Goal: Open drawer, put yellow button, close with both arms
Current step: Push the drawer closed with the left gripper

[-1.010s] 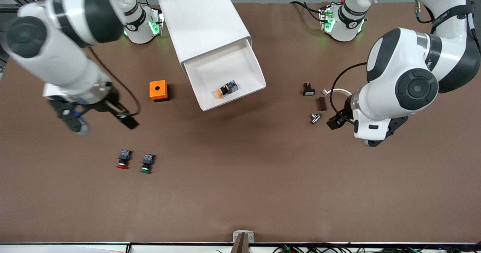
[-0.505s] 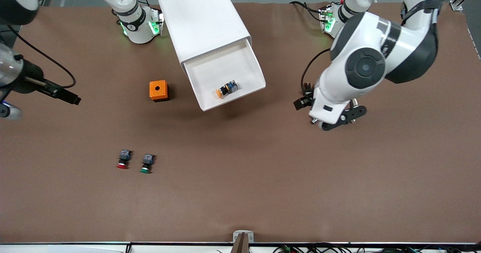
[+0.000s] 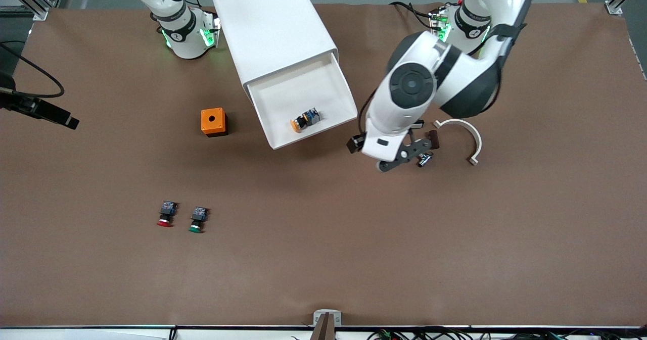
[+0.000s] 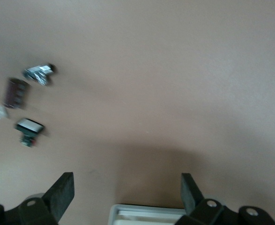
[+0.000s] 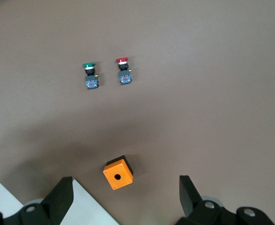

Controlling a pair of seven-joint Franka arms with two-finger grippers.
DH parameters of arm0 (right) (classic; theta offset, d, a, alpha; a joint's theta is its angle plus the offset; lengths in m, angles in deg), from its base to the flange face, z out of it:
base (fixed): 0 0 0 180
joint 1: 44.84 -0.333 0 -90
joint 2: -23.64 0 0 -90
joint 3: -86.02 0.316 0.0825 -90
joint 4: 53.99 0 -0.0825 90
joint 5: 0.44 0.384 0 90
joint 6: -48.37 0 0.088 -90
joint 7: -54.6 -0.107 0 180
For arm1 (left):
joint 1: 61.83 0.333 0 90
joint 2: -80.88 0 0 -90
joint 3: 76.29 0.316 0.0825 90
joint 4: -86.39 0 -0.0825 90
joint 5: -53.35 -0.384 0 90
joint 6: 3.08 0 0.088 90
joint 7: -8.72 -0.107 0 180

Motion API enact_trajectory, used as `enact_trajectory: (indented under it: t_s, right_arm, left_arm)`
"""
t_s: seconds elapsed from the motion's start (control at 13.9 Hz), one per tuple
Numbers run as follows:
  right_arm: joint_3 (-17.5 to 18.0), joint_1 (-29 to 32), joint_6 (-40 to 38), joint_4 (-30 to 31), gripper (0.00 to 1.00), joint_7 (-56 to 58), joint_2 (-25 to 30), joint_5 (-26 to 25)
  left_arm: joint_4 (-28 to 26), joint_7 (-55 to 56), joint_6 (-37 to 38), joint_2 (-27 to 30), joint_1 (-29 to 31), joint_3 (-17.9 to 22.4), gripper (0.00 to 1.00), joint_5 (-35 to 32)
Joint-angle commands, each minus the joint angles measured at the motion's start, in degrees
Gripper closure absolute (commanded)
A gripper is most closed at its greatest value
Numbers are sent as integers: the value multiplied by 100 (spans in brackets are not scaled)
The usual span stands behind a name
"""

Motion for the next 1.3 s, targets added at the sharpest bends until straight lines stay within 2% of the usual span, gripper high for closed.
enact_trajectory:
  t_s: [0.0, 0.14, 0.29, 0.5, 0.94, 1.08, 1.23]
  right_arm:
    - [98, 253, 94, 297, 0, 755, 357, -80]
    - [125, 298, 111, 376, 0, 1055, 428, -115]
    - [334, 420, 198, 534, 0, 1363, 577, -413]
    - [450, 561, 909, 1324, 0, 1486, 1078, -441]
    - [432, 527, 850, 1299, 0, 1443, 1044, -423]
    - [345, 361, 858, 1299, 0, 1443, 1043, -379]
    - [-180, -253, 841, 1291, 0, 1111, 1043, -388]
  left_arm:
    - [-20, 283, -385, -161, -210, 1, 1, -146]
    - [-20, 292, -658, -319, -368, 1, 0, -225]
    - [-20, 283, -693, -434, -579, 1, 1, -339]
    - [-11, 283, -685, -548, -825, -8, 1, -471]
    - [-222, 906, -562, -531, -1414, -130, 1, -383]
    - [-213, 1100, -527, -548, -1450, -332, 1, -375]
    - [-213, 1206, -509, -557, -1459, -526, 1, -200]
